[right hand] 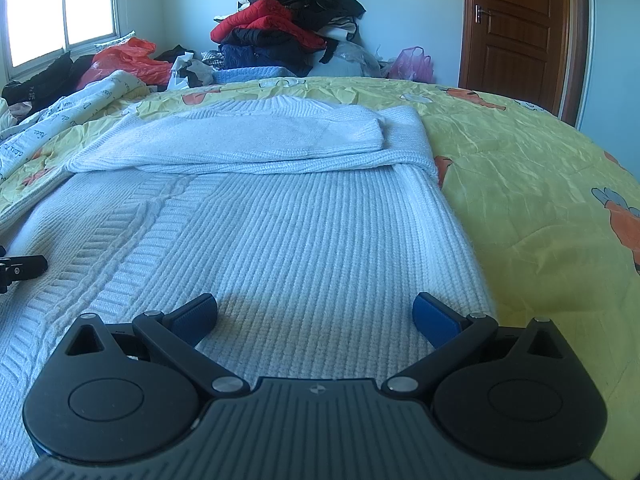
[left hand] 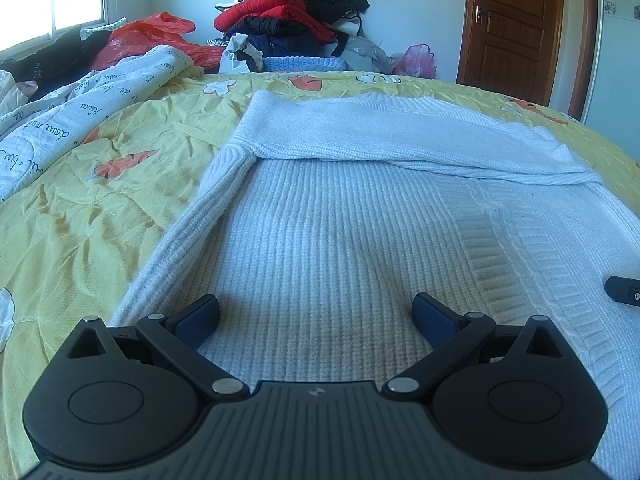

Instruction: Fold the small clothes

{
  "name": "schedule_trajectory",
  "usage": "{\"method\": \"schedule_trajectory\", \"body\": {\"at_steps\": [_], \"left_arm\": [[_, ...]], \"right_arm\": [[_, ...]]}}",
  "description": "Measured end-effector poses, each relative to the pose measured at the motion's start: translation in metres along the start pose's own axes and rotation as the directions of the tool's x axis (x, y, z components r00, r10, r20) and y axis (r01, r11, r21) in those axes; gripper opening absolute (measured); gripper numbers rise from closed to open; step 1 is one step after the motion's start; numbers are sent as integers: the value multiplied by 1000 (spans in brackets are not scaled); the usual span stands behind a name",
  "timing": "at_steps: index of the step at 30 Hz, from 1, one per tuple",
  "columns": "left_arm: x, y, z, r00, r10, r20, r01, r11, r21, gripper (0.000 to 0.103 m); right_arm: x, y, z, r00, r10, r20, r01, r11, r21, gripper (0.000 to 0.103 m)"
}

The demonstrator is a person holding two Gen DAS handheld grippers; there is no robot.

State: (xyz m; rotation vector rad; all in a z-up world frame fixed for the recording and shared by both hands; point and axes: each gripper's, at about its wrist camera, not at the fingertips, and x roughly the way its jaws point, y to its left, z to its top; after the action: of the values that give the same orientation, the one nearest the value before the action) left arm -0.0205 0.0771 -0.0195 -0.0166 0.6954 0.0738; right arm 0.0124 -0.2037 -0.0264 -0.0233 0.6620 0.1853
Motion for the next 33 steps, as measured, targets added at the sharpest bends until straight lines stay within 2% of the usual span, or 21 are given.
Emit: {"method": "schedule_trajectory", "body": {"at_steps": [6, 9, 16, 22, 24, 27, 29, 33], "left_arm": [[-1, 0, 0, 1000, 1, 0, -1, 1000, 0, 103], [0, 0, 0, 1000, 0, 1, 0, 1000, 1, 103], [-1, -1, 0, 1000, 2, 1, -2, 1000, 2, 103], [-8, -5, -1, 999, 36, -17, -36, 999, -6, 103], [-20, -11, -8, 998, 50, -24, -50, 999, -2, 103], [-38, -15, -25, 999, 34, -33, -33, 999, 23, 103], [-52, -13, -40, 999, 34, -9, -33, 999, 43, 103], [-76, -5, -65, 999, 20, 31, -21, 1000, 23, 103]], "right_arm": [[-5, 2, -1, 1000, -12, -4, 12, 1000, -11, 101], [-18, 7, -11, 1000, -21, -7, 20, 998, -53, 101], [-55, 3, -41, 1000, 25, 11, -24, 997, -79, 101], [-59, 1, -43, 999, 29, 14, -28, 997, -76, 101], [-59, 1, -43, 999, 33, 14, -32, 997, -72, 101], [-59, 2, -44, 999, 33, 15, -32, 997, -72, 101], [-59, 1, -43, 999, 34, 16, -32, 997, -71, 101], [-58, 1, -43, 999, 35, 16, -34, 997, -70, 101]]}}
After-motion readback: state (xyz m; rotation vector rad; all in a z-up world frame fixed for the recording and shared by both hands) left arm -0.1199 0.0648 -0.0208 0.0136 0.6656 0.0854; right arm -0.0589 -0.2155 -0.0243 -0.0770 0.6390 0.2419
